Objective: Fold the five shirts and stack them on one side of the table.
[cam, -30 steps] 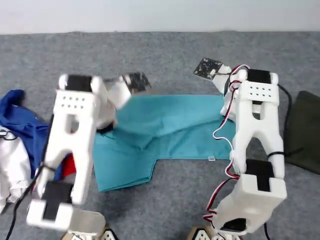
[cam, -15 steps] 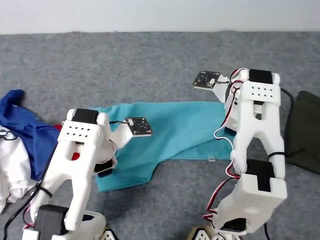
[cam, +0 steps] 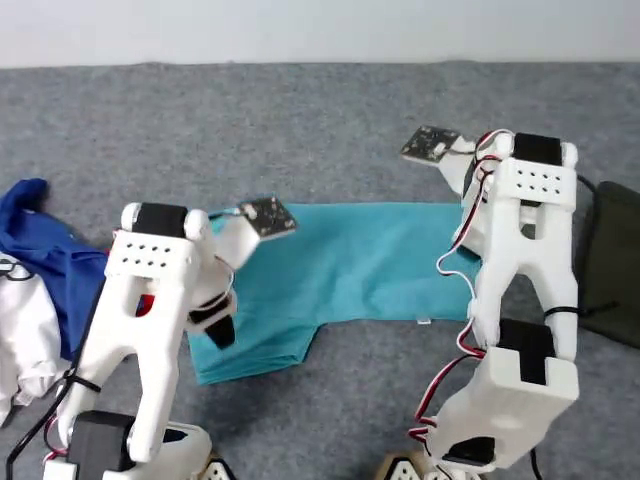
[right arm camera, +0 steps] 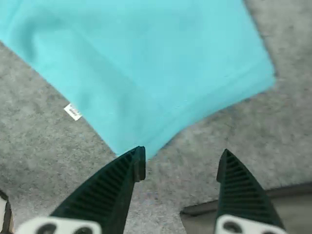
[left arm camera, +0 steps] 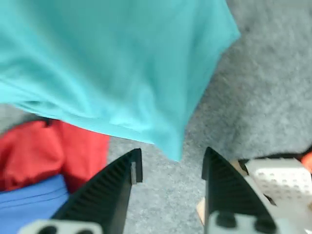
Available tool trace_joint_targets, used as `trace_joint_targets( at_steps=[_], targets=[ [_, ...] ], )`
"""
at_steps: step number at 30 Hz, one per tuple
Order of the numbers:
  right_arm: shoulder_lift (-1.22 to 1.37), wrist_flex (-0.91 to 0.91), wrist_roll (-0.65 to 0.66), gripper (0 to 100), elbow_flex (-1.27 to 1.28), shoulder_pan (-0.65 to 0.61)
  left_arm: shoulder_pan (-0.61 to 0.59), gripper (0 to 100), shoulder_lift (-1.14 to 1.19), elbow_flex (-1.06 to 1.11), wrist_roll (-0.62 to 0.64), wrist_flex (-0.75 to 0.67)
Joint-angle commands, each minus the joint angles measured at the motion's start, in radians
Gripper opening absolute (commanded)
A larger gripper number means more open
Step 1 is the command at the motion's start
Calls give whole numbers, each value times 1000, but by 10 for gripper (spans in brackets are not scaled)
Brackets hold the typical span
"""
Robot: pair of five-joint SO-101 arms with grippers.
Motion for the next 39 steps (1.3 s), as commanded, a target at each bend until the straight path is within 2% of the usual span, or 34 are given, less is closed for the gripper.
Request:
trace_joint_targets(
  at_steps=[1, 3, 6, 8, 12, 16, 23, 31, 35, 39],
  targets=[
    [-50, -10, -58, 214, -72, 2, -9, 201, -32, -122, 106, -21],
    [-30, -58, -115, 154, -71, -30, -6, 167, -32, -136, 189, -97],
    [25, -142, -198, 16, -71, -87, -6, 64, -11, -101, 267, -253],
    [73, -197, -258, 21, -74, -116, -6, 10, 38, -82, 315, -342],
    [165, -303, -338, 9, -75, -148, -9, 16, 196, -99, 367, -460],
    [242, -387, -381, 10, -75, -151, -48, 16, 373, -203, 368, -512],
    [346, -510, -385, 10, -75, -145, -140, 16, 655, -507, 364, -505],
    [384, -590, -385, 10, -75, -145, -135, 16, 862, -803, 307, -488],
    [377, -585, -385, 10, -80, -145, -135, 16, 907, -958, 305, -342],
    [357, -493, -388, 10, -150, -151, -135, 16, 907, -1095, 305, -183]
  ],
)
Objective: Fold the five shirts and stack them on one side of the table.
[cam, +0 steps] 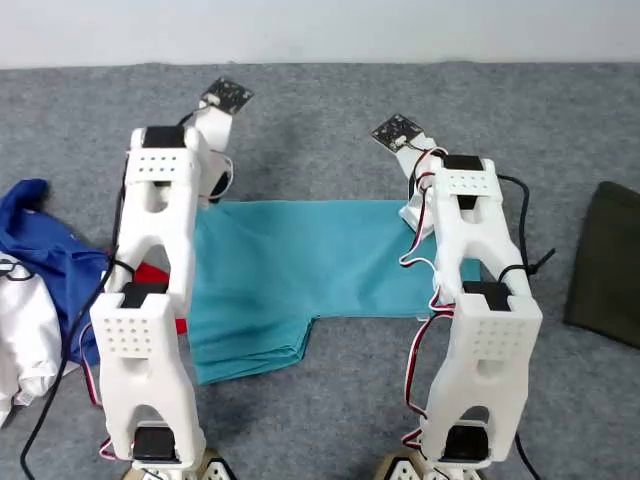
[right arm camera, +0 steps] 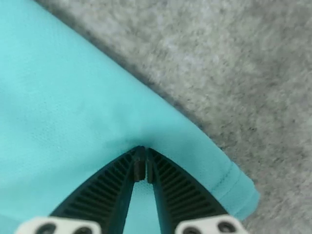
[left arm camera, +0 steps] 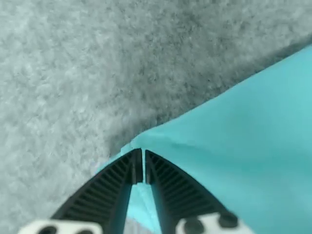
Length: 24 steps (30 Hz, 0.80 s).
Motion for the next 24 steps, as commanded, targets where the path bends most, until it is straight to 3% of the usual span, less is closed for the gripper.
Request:
trace_joint_targets(
  at_steps=[1, 7, 17, 24],
  targets=[
    [-47, 79, -11, 10, -115, -13, -2, 16, -15, -150, -8, 146],
    [-110, 312, -11, 10, -230, -71, -43, 16, -23, -331, 0, 324],
    [-157, 694, -12, 11, -293, -352, -400, 16, -157, -328, -8, 319],
    [-150, 716, -121, 10, -264, -616, -640, 16, -157, -329, -63, 319]
  ],
)
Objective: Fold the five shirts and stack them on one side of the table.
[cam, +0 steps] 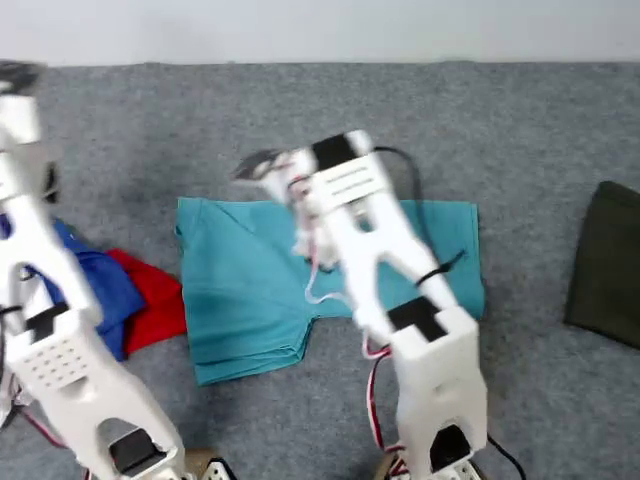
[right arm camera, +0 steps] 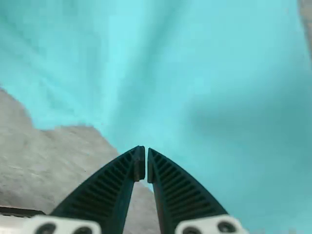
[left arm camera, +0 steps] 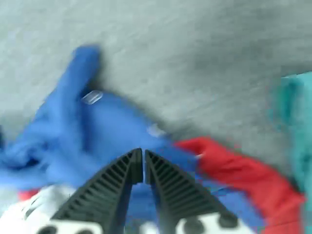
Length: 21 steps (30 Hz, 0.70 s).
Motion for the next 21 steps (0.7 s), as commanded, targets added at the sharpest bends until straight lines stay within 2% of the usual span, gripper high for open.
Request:
trace_joint_targets(
  at_steps=[1, 5, 8, 15, 21],
  targets=[
    [-44, 39, -41, 10, -15, -133, -101, 16, -72, -41, -29, 28],
    [16, 39, -64, 10, -15, -251, -180, 16, -72, -41, -34, 28],
    [88, 35, -75, 10, -15, -292, -216, 16, -72, -41, -34, 28],
    [278, 35, -78, 10, -15, -295, -245, 16, -71, -41, -34, 26],
    [289, 41, -78, 10, -15, -302, -241, 16, -69, -41, -34, 23]
  ],
)
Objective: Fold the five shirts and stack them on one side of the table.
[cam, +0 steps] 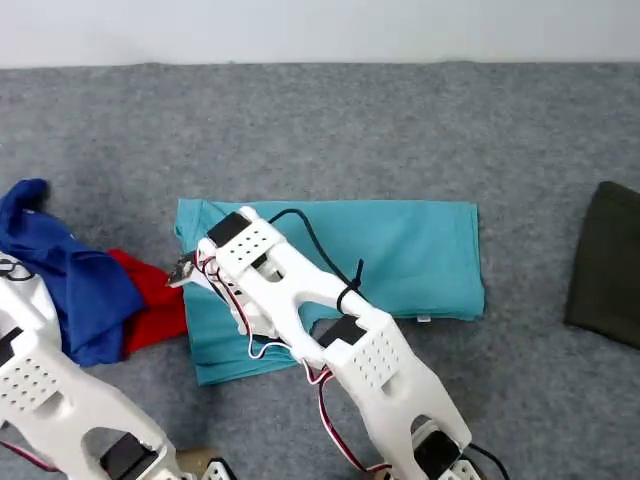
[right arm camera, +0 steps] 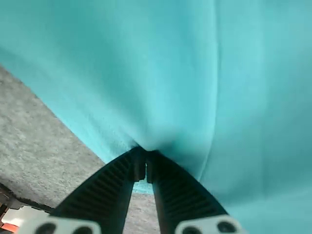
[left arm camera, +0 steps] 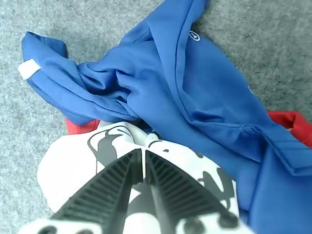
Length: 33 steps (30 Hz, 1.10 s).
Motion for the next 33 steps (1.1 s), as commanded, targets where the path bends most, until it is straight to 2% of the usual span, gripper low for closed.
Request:
trace_joint_targets(
  at_steps=[1, 9, 18, 21, 25, 33],
  targets=[
    [-39, 38, -9, 10, -11, -12, 0, 16, -68, -41, -9, 23],
    [-211, -10, -8, 10, -17, -111, -11, 16, -31, -48, -9, 8],
    [-147, -285, -8, 10, -17, -200, -54, 16, -41, -50, -35, 8],
    [-101, -314, -8, 10, -17, -222, -75, 16, -41, -50, -52, 8],
    [-88, -268, -9, 10, -17, -246, -91, 16, -41, -50, -72, 8],
    [-166, -13, -9, 12, -95, -251, -92, 16, -37, -50, -72, 8]
  ],
)
